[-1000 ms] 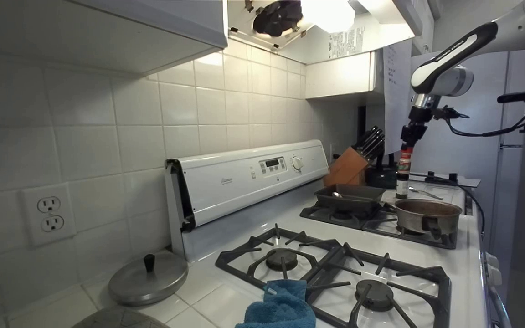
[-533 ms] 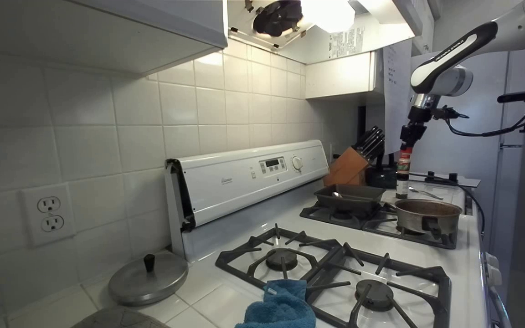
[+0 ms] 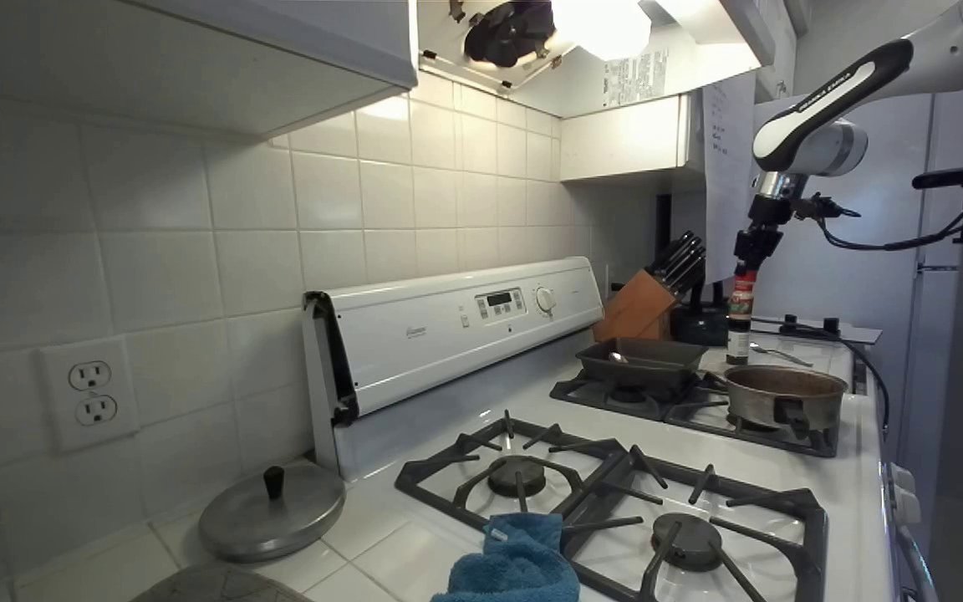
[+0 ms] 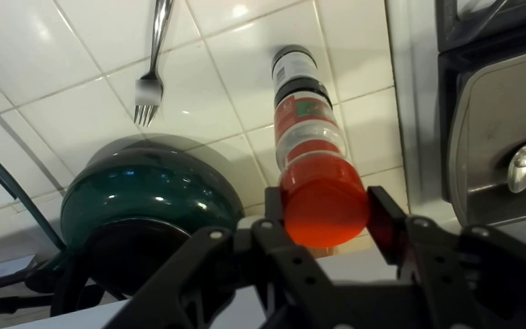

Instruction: Stack up the spice bottles

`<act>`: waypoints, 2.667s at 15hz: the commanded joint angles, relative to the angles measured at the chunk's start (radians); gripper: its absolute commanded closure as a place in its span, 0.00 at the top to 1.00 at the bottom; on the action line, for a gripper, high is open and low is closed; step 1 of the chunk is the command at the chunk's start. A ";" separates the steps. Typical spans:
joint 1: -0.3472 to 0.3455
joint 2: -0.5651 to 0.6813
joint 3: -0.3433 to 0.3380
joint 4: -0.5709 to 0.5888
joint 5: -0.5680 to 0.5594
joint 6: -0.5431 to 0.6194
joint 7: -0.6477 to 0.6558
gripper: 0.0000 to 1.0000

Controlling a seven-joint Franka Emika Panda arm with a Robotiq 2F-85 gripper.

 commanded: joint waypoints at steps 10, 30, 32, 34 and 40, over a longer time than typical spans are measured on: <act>0.001 -0.007 0.003 0.009 0.009 -0.037 -0.011 1.00; 0.096 -0.312 -0.071 -0.413 -0.039 0.000 0.148 1.00; 0.115 -0.367 -0.080 -0.496 -0.050 0.066 0.191 1.00; 0.135 -0.419 -0.092 -0.571 -0.091 0.138 0.269 1.00; 0.163 -0.542 -0.096 -0.723 -0.217 0.185 0.469 1.00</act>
